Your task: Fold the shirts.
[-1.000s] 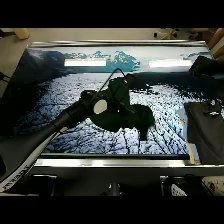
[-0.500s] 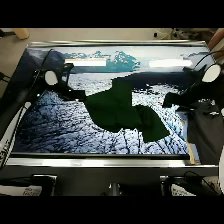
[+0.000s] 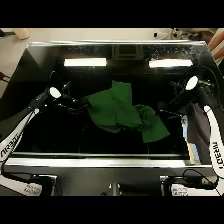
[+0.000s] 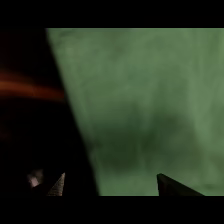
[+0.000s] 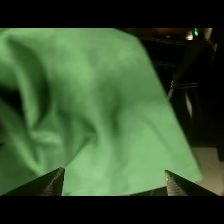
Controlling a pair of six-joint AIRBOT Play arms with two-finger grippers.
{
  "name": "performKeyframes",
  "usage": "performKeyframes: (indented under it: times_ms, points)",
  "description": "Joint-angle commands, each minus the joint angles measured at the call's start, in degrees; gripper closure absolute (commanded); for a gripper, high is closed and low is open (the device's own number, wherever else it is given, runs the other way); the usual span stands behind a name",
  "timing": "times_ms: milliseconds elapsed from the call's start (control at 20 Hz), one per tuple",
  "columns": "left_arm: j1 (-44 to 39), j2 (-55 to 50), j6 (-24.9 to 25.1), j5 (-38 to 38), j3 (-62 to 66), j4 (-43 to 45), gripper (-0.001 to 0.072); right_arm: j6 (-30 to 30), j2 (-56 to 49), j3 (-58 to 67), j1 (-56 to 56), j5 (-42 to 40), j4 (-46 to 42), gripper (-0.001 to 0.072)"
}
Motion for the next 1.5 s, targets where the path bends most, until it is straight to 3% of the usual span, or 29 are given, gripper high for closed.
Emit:
performKeyframes:
  times_ms: [0,100,150,200,250,350,500,550,600,650,900,1150,1300,1450]
  points:
    - [-1.36,-1.88,-0.07,6.75,-0.5,-5.66,0.0084,-0.17,-3.02,-0.13,0.04,-1.84,-2.67,0.0002]
    - [-1.75,-2.64,-0.26,8.04,-0.48,-6.78,0.0205,-1.07,-5.53,-0.13,0.04,-1.99,-2.1,0.0002]
    - [-2.03,-3.1,-0.26,8.28,-0.48,-7.61,0.0208,-1.95,-6.69,-0.13,0.04,-1.92,-1.38,0.0002]
    - [-2.05,-3.39,-0.2,8.33,-0.48,-8.07,0.0341,-2.82,-7.82,-0.13,0.04,-1.84,-0.48,0.0002]
    - [-2.05,-3.39,0.22,8.33,-0.48,-8.07,0.0539,-3.65,-8.81,-0.13,0.04,-1.84,0.24,0.0002]
    - [-2.05,-2.73,3.76,8.26,-0.44,-8.11,0.0684,-5.68,-10.56,-0.13,0.04,-2.08,2.03,0.0003]
    - [-2.08,-0.7,7.65,8.26,-0.46,-8.07,0.0684,-6.21,-12.07,-0.13,0.04,-3.13,6.16,0.0013]
    - [-2.05,0.04,8.28,8.37,-0.46,-8.07,0.0684,-6.19,-12.37,-0.13,0.04,-3.56,8.39,0.0106]
    - [-2.05,0.96,9.46,8.52,-0.46,-8.07,0.0684,-6.12,-12.57,-0.13,0.04,-4.07,9.81,0.0419]
    - [-2.03,2.01,10.67,8.94,-0.44,-8.07,0.0685,-5.16,-12.52,-0.02,0.04,-4.42,9.94,0.068]
    - [-0.26,14.97,21.73,11.32,5.99,-5.95,0.0686,-5.14,-5.64,9.62,0.02,-3.32,5.2,0.0696]
    - [6.27,35.85,21.92,13.97,24.59,9.03,0.0686,0.33,15.76,29.11,0.04,-8.63,-8.07,0.0693]
    - [11.56,46.58,19.41,15.37,27.12,15.63,0.0686,2.69,28.46,29.92,0.04,-13.64,-9.88,0.0693]
    - [14.82,52.17,15.91,10.4,25.33,17.16,0.0686,3.58,35.19,29.92,0.04,-12.87,-9.73,0.0693]
